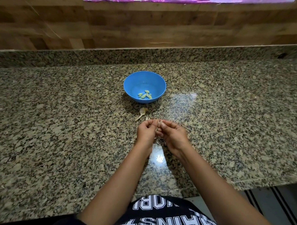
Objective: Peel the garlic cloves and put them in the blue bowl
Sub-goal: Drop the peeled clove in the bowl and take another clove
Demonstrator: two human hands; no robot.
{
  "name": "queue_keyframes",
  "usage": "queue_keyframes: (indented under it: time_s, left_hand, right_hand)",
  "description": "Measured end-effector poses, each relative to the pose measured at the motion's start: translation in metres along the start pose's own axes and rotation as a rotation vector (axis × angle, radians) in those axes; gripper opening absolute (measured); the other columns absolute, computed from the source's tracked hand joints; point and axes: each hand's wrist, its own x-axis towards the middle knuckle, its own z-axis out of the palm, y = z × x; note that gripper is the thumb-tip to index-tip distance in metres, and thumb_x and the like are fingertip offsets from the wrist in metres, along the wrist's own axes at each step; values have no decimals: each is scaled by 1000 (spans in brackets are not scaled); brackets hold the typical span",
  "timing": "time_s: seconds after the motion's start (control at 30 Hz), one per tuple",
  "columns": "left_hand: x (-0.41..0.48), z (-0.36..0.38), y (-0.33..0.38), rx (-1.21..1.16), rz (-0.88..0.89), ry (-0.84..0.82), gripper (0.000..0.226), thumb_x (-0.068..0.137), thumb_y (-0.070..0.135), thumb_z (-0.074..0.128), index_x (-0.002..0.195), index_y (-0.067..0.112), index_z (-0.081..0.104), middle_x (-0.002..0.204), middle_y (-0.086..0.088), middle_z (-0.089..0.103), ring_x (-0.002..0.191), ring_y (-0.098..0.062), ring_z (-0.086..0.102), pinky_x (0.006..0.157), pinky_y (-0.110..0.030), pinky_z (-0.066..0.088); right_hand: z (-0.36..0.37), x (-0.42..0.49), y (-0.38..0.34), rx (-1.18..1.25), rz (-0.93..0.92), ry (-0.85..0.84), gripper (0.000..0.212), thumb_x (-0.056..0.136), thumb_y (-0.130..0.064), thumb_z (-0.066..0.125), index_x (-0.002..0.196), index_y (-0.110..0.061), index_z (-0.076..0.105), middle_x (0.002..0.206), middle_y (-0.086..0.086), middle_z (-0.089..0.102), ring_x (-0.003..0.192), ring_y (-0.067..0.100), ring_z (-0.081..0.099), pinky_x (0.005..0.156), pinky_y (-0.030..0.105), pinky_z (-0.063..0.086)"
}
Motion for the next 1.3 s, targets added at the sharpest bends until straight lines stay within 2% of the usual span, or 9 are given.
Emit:
queue_keyframes:
  time_s: [0.17,0.33,0.43,0.6,0.8,0.93,1.13,1.2,1.3]
  left_hand:
    - [3,-13,-4,453,179,68,16,95,20,54,80,25,55,91,-4,64,85,-21,61,77,-36,52]
    - [4,-20,2,725,293,54,6,94,14,54,92,14,60,91,-4,64,81,-16,59,63,-19,47]
    - [6,-18,4,885,355,30,11,91,10,58,100,8,65,97,-5,65,85,-13,59,70,-18,47]
    - [16,-10,8,992,417,-11,15,90,4,57,99,9,69,101,-5,69,89,-12,62,82,-20,47]
    - [35,1,14,1076,466,-40,21,92,3,52,107,6,67,108,-9,65,100,-19,60,88,-23,44]
    - [44,2,9,1121,513,-81,22,92,2,51,108,5,67,108,-10,64,101,-20,58,90,-26,44]
    - [46,-7,0,1197,610,-132,29,92,-1,49,116,4,64,111,-12,65,106,-25,55,94,-33,43]
    - [42,-10,-3,1182,619,-131,31,92,-1,48,119,7,63,113,-9,64,108,-22,54,95,-30,42]
    - [32,-14,-3,1101,603,-127,37,89,-7,46,117,10,64,113,-6,65,108,-19,56,94,-22,40]
  right_hand:
    - [-7,3,-7,-6,41,-23,17,91,1,51,105,6,58,82,11,62,67,16,57,61,22,55]
    - [-14,11,-18,-29,72,-20,16,93,-1,49,103,3,61,84,11,60,68,14,54,57,19,52]
    - [-16,18,-26,-52,81,-18,14,92,2,49,101,4,60,83,12,62,66,14,56,58,19,52]
    - [-15,34,-38,-143,24,21,6,87,2,56,85,1,62,75,10,63,61,15,55,52,20,52]
    - [-15,77,-49,-629,-69,223,6,85,-9,65,83,-4,63,67,7,64,49,12,56,50,22,51]
    - [-15,102,-52,-866,-130,314,10,88,-10,63,83,-3,66,74,8,68,54,13,57,50,23,49]
    - [-19,95,-51,-864,-207,326,12,86,-13,65,88,-2,69,77,5,69,59,10,61,46,12,47]
    - [-20,83,-49,-863,-230,277,18,87,-14,64,98,-1,67,87,6,70,67,10,65,52,10,48]
    - [-26,58,-40,-1022,-309,204,34,88,-23,63,116,-4,62,112,8,66,95,15,64,78,18,50]
